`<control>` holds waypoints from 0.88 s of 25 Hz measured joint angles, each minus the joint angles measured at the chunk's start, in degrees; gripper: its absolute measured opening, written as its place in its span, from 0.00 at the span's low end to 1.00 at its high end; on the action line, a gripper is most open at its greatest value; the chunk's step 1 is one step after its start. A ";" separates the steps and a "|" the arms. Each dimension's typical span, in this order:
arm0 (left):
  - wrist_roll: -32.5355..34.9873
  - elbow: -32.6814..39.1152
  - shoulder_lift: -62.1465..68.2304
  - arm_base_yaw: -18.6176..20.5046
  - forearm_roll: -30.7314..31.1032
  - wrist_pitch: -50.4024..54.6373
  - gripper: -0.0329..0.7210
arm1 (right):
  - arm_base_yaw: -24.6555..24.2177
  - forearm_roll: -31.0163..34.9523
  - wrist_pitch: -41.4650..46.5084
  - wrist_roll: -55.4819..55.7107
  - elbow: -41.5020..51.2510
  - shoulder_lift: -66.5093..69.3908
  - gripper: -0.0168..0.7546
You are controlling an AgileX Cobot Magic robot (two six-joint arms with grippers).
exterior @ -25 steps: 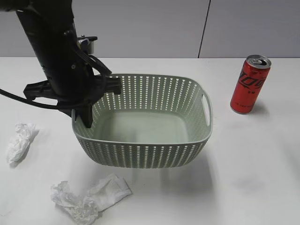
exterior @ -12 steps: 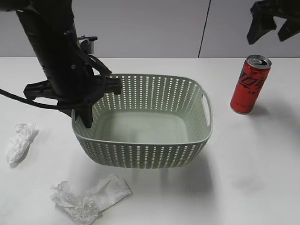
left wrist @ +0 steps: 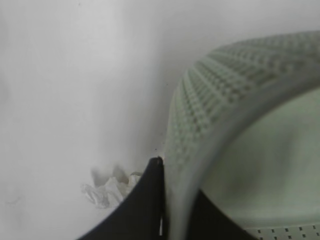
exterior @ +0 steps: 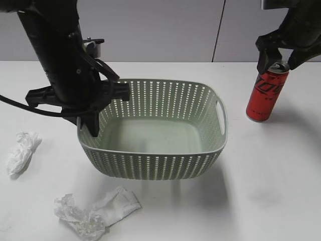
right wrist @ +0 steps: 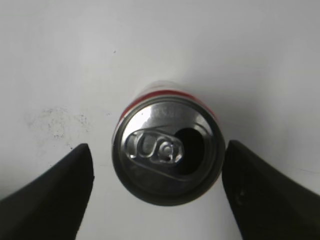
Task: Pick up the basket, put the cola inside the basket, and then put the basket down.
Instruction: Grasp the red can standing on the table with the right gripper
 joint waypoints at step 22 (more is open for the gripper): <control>0.00 0.00 0.00 0.00 0.00 -0.72 0.04 | 0.00 0.00 -1.99 0.96 -0.38 4.18 0.69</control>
